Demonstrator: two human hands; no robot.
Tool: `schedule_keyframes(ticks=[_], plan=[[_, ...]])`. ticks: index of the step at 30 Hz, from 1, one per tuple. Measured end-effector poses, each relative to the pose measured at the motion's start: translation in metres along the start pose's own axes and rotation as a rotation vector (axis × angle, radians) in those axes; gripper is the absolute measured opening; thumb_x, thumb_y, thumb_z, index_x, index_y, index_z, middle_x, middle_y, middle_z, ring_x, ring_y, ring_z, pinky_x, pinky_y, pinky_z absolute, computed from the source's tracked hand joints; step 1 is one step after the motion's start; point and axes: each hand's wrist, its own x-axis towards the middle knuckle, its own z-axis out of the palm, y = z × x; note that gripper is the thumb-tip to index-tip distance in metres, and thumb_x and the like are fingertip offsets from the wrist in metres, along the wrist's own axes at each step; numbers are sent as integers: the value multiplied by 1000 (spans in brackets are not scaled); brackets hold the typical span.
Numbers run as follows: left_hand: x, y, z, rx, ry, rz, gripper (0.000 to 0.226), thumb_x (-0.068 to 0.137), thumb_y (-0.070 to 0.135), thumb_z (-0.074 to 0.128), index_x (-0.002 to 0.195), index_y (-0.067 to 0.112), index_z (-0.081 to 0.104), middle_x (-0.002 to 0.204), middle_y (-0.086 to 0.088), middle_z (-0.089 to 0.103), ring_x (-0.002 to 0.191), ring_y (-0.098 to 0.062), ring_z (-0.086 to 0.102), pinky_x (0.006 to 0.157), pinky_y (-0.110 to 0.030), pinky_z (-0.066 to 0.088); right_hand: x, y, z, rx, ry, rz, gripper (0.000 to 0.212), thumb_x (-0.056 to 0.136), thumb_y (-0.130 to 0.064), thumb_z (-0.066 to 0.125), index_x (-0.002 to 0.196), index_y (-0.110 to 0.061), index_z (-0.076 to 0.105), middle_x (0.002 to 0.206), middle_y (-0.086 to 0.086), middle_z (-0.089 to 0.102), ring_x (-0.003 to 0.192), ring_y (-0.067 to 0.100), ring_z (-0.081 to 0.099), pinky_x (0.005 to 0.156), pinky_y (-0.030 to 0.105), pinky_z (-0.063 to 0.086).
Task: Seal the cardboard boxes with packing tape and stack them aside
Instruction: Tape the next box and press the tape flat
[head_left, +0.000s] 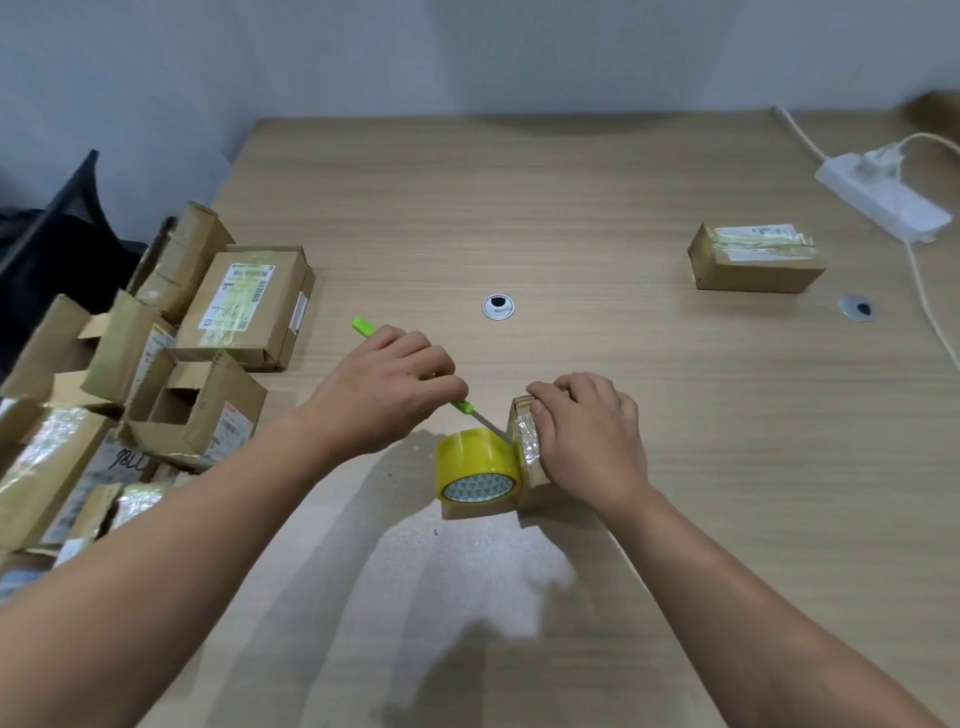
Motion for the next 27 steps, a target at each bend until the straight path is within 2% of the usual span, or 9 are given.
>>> schedule_keyframes(ticks=[4, 10, 19, 21, 24, 27], plan=[[2, 4, 7, -20, -8, 4, 17, 92, 13, 52, 100, 23, 63, 93, 0, 63, 80, -27, 57, 76, -37, 38, 1, 0, -1, -10, -32, 8, 29, 104, -37, 43, 127, -36, 61, 124, -7, 55, 127, 15, 39, 110, 41, 22], [3, 3, 15, -16, 8, -19, 17, 89, 7, 62, 99, 21, 63, 93, -2, 62, 81, -27, 56, 76, -39, 40, 3, 0, -1, -1, -44, 13, 30, 104, -37, 43, 128, -37, 61, 125, -7, 54, 129, 15, 38, 111, 41, 21], [1, -1, 19, 47, 17, -40, 15, 87, 5, 62, 92, 19, 65, 93, -3, 63, 80, -29, 58, 77, -38, 36, 2, 1, 0, 3, -46, 1, 33, 104, -38, 39, 127, -36, 62, 123, -6, 55, 127, 17, 39, 109, 42, 22], [0, -7, 20, 82, 23, -100, 15, 86, 5, 62, 91, 19, 66, 92, -3, 63, 79, -29, 57, 75, -38, 34, 1, 2, 0, 12, -34, 0, 40, 100, -41, 34, 125, -35, 63, 121, -6, 56, 125, 17, 40, 108, 43, 24], [-9, -11, 29, 75, -49, -236, 23, 79, 3, 74, 93, 20, 66, 89, -2, 62, 77, -29, 55, 71, -37, 31, 1, 3, 0, 16, -54, 4, 45, 97, -43, 30, 127, -35, 63, 122, -6, 56, 127, 17, 40, 109, 42, 23], [-27, 0, 46, 16, -285, -512, 28, 80, 11, 77, 100, 25, 63, 89, 0, 61, 82, -29, 57, 68, -35, 31, 2, 2, 0, 16, -58, 7, 42, 99, -42, 32, 127, -35, 63, 123, -5, 56, 128, 18, 40, 110, 43, 23]])
